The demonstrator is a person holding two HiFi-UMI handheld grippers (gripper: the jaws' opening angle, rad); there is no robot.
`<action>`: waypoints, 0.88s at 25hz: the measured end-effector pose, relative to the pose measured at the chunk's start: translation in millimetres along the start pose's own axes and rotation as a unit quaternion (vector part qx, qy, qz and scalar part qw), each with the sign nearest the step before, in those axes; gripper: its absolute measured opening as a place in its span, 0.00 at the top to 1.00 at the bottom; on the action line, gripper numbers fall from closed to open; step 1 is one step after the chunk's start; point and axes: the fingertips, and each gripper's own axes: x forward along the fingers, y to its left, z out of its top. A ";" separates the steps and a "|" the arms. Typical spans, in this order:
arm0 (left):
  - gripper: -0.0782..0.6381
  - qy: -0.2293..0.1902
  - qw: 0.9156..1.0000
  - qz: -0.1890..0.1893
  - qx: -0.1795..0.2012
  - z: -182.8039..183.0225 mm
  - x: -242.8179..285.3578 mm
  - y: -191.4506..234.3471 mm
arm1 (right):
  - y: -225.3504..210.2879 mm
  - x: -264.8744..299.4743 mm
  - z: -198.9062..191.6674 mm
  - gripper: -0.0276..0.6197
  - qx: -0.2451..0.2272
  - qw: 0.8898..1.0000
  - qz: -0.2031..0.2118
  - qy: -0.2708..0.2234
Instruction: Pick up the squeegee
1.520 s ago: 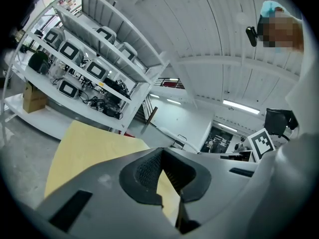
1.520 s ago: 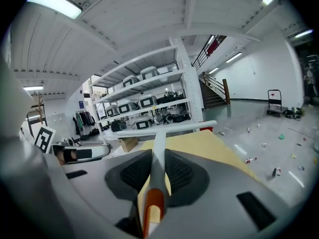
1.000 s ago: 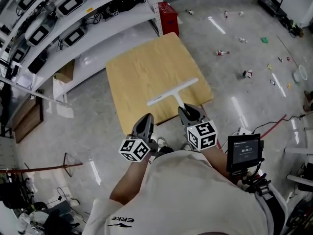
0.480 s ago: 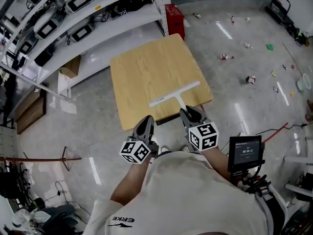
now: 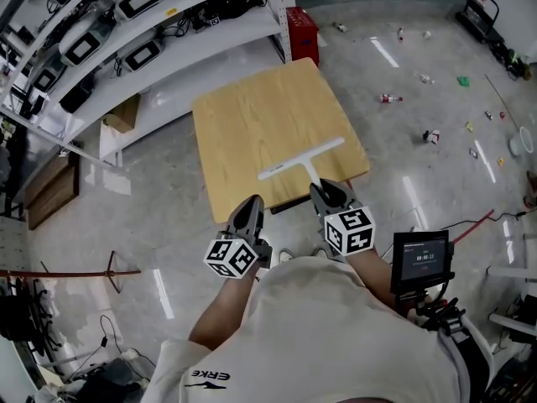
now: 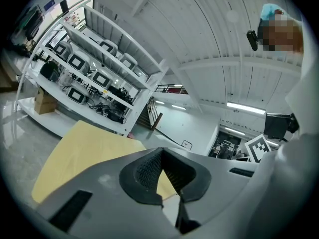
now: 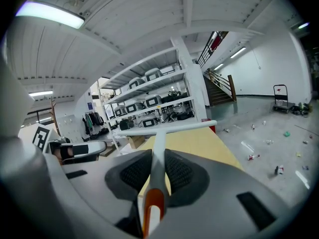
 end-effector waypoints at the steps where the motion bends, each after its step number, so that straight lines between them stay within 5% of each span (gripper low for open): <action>1: 0.89 -0.001 1.000 0.000 0.000 0.1 0.3 -2.1 | -0.9 -1.6 1.0 0.83 -0.001 1.000 0.001 0.000; 22: 0.88 0.021 1.000 -0.015 -0.009 -2.4 7.6 2.7 | 1.0 3.7 0.0 0.83 -0.004 1.000 -0.010 0.015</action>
